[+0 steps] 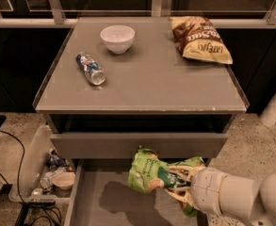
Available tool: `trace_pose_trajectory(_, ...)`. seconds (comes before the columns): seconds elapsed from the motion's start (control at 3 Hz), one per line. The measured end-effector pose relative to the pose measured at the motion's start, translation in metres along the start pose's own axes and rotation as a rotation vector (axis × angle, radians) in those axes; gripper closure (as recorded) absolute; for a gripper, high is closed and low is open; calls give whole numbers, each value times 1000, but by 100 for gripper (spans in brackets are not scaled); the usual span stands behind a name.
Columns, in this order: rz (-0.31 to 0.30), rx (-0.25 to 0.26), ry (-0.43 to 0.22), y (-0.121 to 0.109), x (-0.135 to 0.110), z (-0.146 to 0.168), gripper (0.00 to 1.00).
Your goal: Place green rice chip bag into middle drawer
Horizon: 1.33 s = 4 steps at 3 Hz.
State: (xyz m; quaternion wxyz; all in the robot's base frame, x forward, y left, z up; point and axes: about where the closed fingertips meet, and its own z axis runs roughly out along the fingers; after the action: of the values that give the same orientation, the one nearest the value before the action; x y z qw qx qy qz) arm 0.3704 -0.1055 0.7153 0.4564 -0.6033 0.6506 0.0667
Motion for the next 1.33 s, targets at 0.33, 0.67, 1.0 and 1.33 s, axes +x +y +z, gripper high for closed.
trace_pose_trajectory(0.33,65,42,60,-8,43,21,100)
trace_pose_trajectory(0.67,65,42,60,-8,43,21,100)
trace_pose_trajectory(1.0,87,46,91,-8,60,32,100)
trace_pose_trajectory(1.33,105,60,131,-5,95,57,100)
